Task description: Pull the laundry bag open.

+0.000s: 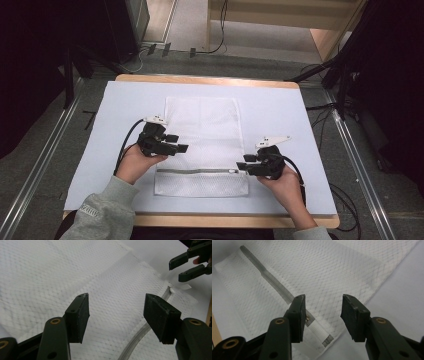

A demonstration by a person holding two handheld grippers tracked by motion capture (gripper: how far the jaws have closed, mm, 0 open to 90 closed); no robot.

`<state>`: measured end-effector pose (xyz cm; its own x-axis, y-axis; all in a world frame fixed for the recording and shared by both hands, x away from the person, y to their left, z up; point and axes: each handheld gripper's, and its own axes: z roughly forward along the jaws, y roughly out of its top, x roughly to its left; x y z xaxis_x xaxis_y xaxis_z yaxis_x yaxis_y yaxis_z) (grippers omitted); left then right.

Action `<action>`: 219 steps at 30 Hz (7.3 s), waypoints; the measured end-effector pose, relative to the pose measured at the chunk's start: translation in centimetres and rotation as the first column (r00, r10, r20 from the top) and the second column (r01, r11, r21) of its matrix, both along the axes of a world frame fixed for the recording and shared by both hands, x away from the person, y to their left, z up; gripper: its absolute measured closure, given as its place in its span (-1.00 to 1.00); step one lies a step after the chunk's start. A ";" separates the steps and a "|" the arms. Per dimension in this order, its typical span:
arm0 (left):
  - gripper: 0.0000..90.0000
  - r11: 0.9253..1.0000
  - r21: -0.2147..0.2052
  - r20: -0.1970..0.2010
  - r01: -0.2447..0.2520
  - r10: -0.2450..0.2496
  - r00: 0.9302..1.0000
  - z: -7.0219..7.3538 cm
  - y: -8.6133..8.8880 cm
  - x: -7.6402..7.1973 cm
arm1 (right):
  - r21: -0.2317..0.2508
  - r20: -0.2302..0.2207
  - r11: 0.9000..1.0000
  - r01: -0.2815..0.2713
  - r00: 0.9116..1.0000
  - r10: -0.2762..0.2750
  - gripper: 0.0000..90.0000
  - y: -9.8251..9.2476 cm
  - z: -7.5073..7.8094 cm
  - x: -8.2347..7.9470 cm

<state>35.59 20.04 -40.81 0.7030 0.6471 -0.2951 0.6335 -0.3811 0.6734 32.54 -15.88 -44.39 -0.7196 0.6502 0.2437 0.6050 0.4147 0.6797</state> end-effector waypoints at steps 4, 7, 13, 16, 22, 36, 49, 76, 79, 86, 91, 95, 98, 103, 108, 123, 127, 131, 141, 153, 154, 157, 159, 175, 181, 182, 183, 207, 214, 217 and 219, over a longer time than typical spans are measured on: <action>-0.15 1.000 -0.010 -0.017 0.017 -0.017 1.000 -0.2 -1.2 -0.8 | -0.019 -0.004 1.000 -0.008 1.000 0.008 0.50 0.0 -0.2 -0.3; -0.14 0.999 -0.014 -0.016 0.033 -0.033 0.999 -0.2 -2.2 -1.1 | -0.027 -0.018 1.000 0.001 1.000 -0.001 0.72 -0.2 -0.4 -0.4; -0.12 0.996 -0.003 0.000 0.087 -0.087 0.996 -0.6 -4.2 -1.2 | -0.017 -0.056 1.000 0.002 0.998 -0.003 1.00 -0.6 -1.1 -0.2; -0.12 0.994 0.009 0.001 0.108 -0.108 0.994 -0.9 -4.9 -1.1 | -0.018 -0.059 1.000 -0.005 0.998 0.004 1.00 -0.4 -1.4 -0.3; -0.11 0.991 0.003 -0.001 0.136 -0.136 0.991 -1.3 -6.2 -0.9 | -0.037 -0.069 0.999 -0.027 0.997 0.024 1.00 0.4 -2.0 -0.3; -0.06 0.980 0.020 -0.001 0.200 -0.200 0.980 -2.4 -9.3 -1.5 | -0.058 -0.038 0.998 -0.037 0.999 0.035 1.00 0.8 -2.5 -0.5; 0.41 0.973 0.015 -0.017 0.231 -0.230 0.973 -4.0 -11.8 -2.2 | -0.064 -0.033 0.997 -0.036 0.999 0.034 0.99 0.8 -2.5 -0.5; 0.77 0.967 0.024 -0.058 0.254 -0.252 0.966 -6.2 -14.3 -2.8 | -0.062 -0.030 0.997 -0.039 0.999 0.037 0.99 0.8 -2.6 -0.5; 0.85 0.967 0.024 -0.056 0.252 -0.251 0.966 -6.3 -14.2 -2.6 | -0.064 -0.028 0.997 -0.037 0.999 0.036 0.99 0.8 -2.6 -0.5; 0.94 0.966 -0.008 -0.091 0.260 -0.259 0.962 -6.5 -14.0 -2.1 | -0.062 -0.029 0.997 -0.037 0.999 0.035 0.99 0.8 -2.6 -0.5; 0.92 0.966 -0.013 -0.083 0.257 -0.257 0.963 -6.6 -14.2 -2.1 | -0.062 -0.026 0.997 -0.038 0.999 0.037 0.99 0.8 -2.6 -0.5; 0.93 0.965 -0.009 -0.073 0.261 -0.261 0.963 -6.6 -14.2 -2.1 | -0.054 -0.024 0.998 -0.042 0.999 0.041 0.99 0.7 -2.7 -0.5; 0.95 0.966 -0.040 -0.117 0.255 -0.258 0.959 -6.7 -14.0 -1.7 | -0.052 -0.010 0.997 -0.050 0.999 0.050 0.99 0.6 -2.8 -0.6; 0.95 0.964 -0.044 -0.152 0.262 -0.266 0.952 -6.6 -13.8 -1.2 | -0.066 0.037 0.994 -0.086 0.995 0.088 1.00 0.5 -2.9 -0.8; 0.95 0.967 -0.062 -0.194 0.248 -0.255 0.947 -6.2 -13.3 -0.8 | -0.083 0.061 0.992 -0.097 0.993 0.102 1.00 0.6 -2.9 -1.0; 0.95 0.963 -0.075 -0.249 0.260 -0.271 0.930 -6.1 -12.0 -0.2 | -0.046 0.059 0.993 -0.108 0.992 0.110 1.00 0.2 -3.2 -0.9; 0.95 0.963 -0.085 -0.265 0.256 -0.269 0.926 -5.8 -11.5 0.0 | -0.042 0.062 0.993 -0.112 0.991 0.115 1.00 0.2 -3.2 -0.9; 0.95 0.964 -0.092 -0.283 0.251 -0.267 0.921 -5.7 -11.0 0.1 | -0.036 0.061 0.993 -0.114 0.991 0.116 1.00 0.1 -3.2 -0.8; 0.95 0.967 -0.098 -0.318 0.236 -0.255 0.913 -5.3 -9.6 0.4 | -0.033 0.061 0.992 -0.118 0.991 0.120 1.00 0.1 -3.3 -0.8; 0.95 0.970 -0.105 -0.339 0.219 -0.242 0.909 -4.6 -8.0 0.7 | -0.033 0.065 0.992 -0.123 0.990 0.125 1.00 0.0 -3.3 -0.8; 0.95 0.970 -0.108 -0.342 0.218 -0.242 0.908 -4.6 -7.8 0.7 | -0.034 0.065 0.992 -0.124 0.990 0.126 1.00 0.0 -3.3 -0.8; 0.95 0.972 -0.107 -0.346 0.209 -0.234 0.909 -4.3 -7.2 0.7 | -0.034 0.066 0.992 -0.123 0.990 0.125 1.00 0.0 -3.3 -0.8; 0.95 0.973 -0.107 -0.345 0.207 -0.231 0.910 -4.2 -7.1 0.7 | -0.034 0.066 0.992 -0.124 0.990 0.126 1.00 0.0 -3.3 -0.8; 0.95 0.974 -0.089 -0.340 0.210 -0.228 0.912 -3.7 -5.5 0.4 | -0.029 0.060 0.992 -0.124 0.990 0.126 1.00 0.0 -3.3 -0.7; 0.95 0.974 -0.070 -0.337 0.215 -0.226 0.914 -3.6 -4.9 0.4 | -0.023 0.057 0.992 -0.126 0.990 0.127 1.00 -0.1 -3.4 -0.7; 0.95 0.975 -0.075 -0.337 0.210 -0.223 0.915 -3.5 -4.8 0.3 | -0.022 0.056 0.992 -0.126 0.990 0.127 1.00 -0.1 -3.4 -0.7; 0.95 0.974 -0.073 -0.338 0.215 -0.227 0.914 -3.5 -4.7 0.3 | -0.022 0.056 0.992 -0.125 0.990 0.126 1.00 -0.1 -3.4 -0.7; 0.95 0.976 -0.087 -0.343 0.202 -0.219 0.913 -3.3 -3.6 0.1 | -0.009 0.047 0.992 -0.126 0.991 0.127 1.00 -0.2 -3.4 -0.6; 0.95 0.977 -0.080 -0.347 0.199 -0.214 0.913 -3.3 -3.3 0.2 | -0.012 0.046 0.991 -0.130 0.990 0.131 1.00 -0.1 -3.4 -0.5; 0.95 0.977 -0.087 -0.349 0.197 -0.215 0.912 -3.3 -3.2 0.1 | -0.013 0.049 0.991 -0.133 0.990 0.134 1.00 -0.1 -3.4 -0.5; 0.95 0.978 -0.070 -0.345 0.197 -0.209 0.915 -3.3 -2.7 0.0 | -0.013 0.050 0.991 -0.135 0.990 0.135 1.00 -0.1 -3.4 -0.5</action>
